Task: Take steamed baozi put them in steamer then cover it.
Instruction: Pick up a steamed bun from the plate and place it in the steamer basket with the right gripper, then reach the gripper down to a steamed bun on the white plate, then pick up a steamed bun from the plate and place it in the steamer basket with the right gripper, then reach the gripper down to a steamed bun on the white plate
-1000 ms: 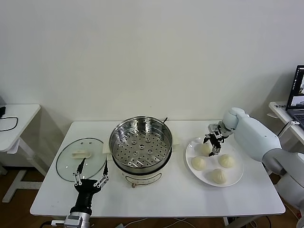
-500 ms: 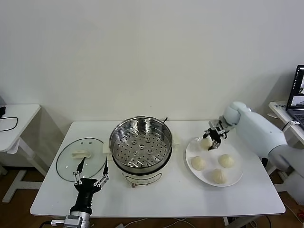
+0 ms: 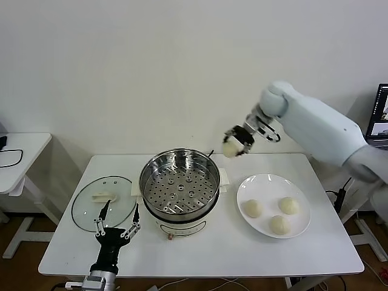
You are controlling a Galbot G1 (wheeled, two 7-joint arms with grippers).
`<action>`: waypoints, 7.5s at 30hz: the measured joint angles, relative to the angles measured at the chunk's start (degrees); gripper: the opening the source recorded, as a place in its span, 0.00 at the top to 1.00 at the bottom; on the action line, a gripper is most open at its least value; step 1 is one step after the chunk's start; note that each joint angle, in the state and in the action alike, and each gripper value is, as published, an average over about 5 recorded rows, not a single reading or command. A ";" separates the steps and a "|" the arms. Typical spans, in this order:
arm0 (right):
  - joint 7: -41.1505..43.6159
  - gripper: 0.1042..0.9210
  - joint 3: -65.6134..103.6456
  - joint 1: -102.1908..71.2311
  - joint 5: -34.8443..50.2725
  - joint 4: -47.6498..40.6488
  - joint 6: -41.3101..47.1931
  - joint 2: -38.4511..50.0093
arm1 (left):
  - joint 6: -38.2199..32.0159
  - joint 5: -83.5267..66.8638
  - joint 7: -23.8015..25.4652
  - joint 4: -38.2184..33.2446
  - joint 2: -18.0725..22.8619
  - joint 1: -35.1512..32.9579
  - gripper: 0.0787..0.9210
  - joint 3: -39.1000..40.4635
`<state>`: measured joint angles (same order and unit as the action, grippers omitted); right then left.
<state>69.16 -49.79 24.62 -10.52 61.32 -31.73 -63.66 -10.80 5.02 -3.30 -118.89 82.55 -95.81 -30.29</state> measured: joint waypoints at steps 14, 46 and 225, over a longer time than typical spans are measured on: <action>-0.25 0.29 -2.69 -0.80 -7.14 -0.67 -5.44 -10.44 | -0.19 0.04 -0.06 -0.40 0.10 -0.21 0.12 -0.19; -2.82 0.15 -1.54 -7.72 -17.51 -13.58 -8.02 -21.46 | -1.26 -0.07 -0.19 0.24 -0.09 0.10 0.12 -0.87; -11.61 0.12 -30.11 13.63 40.15 9.13 48.45 -10.46 | -1.67 0.61 -1.16 0.86 -0.85 1.94 0.12 -0.17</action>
<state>57.55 -79.90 38.25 29.63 70.45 16.72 -74.12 -12.46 5.63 -4.46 -118.03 81.69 -93.87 -30.46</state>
